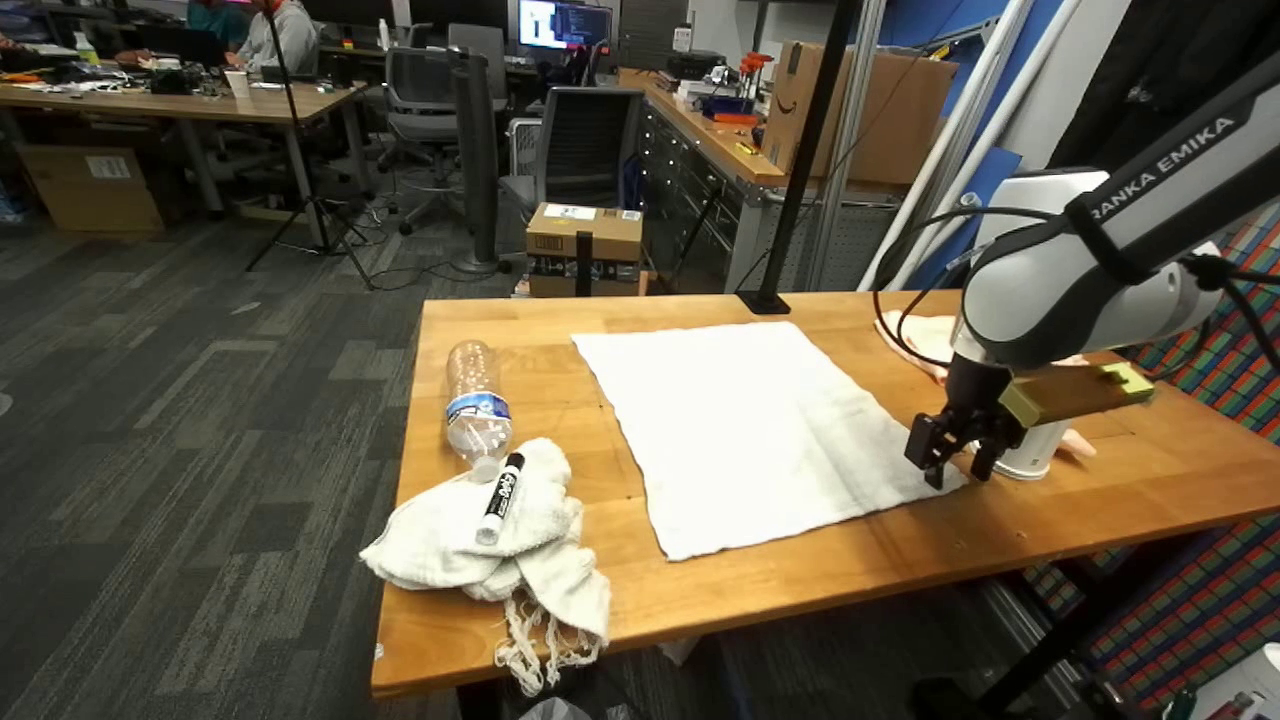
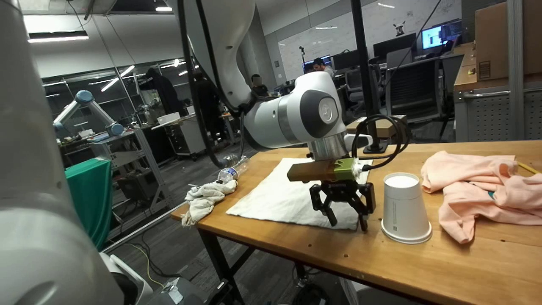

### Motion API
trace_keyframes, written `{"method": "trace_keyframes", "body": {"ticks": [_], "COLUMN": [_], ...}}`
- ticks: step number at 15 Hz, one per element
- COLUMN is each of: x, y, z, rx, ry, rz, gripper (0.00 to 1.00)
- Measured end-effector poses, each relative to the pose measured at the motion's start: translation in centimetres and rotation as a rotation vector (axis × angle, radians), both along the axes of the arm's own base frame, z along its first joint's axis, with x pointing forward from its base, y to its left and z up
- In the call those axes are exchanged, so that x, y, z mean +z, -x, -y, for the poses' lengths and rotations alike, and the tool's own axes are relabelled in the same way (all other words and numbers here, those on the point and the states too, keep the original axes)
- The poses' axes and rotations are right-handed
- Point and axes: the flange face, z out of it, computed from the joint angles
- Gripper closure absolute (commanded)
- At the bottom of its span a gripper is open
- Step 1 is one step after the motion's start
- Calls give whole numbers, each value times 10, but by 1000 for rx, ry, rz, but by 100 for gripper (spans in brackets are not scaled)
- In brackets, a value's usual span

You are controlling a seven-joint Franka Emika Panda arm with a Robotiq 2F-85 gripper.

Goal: Fold the white towel at the center

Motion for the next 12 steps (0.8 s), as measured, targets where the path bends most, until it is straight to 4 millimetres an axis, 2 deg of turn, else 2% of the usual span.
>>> {"method": "trace_keyframes", "body": {"ticks": [4,6,7,9,12], "x": [3,5,6,6,5], "y": [-4,-5,-6,-6,-4], "z": [2,5,6,6,8], "rx": [-2,-3,-2,7,29], "ry": [7,12,15,24,57], "rz": [-9,-11,-12,-18,-38], "gripper": [88,98,100,96,96]}}
